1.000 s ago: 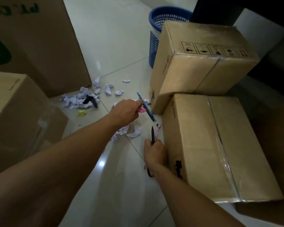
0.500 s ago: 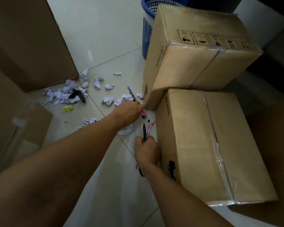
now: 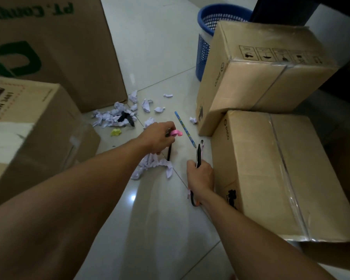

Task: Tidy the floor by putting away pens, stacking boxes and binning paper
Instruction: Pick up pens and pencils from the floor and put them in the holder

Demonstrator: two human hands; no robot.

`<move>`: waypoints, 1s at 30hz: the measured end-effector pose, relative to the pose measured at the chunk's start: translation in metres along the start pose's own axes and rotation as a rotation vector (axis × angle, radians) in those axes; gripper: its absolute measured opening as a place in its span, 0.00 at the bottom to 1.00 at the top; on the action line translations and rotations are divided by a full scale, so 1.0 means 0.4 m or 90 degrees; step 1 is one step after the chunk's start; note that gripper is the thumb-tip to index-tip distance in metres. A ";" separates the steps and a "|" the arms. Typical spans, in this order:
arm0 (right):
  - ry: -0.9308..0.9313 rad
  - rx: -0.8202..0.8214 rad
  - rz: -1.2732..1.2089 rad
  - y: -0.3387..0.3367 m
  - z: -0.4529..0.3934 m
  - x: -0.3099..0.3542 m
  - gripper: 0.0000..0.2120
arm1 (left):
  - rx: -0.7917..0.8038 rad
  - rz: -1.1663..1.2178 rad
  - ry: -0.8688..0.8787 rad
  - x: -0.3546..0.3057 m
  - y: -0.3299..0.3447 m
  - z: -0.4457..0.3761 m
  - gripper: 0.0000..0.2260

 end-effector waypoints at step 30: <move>-0.070 -0.049 0.090 -0.006 -0.095 0.102 0.12 | -0.015 -0.110 -0.143 0.075 -0.015 0.036 0.14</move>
Point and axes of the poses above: each hand's wrist, its own z-axis away from the middle knuckle, its own y-axis out of the palm, x = y × z, the point moved 7 cm from there along -z, towards the middle knuckle, and after that the axes turned 2 degrees about z, right-handed, at the moved point
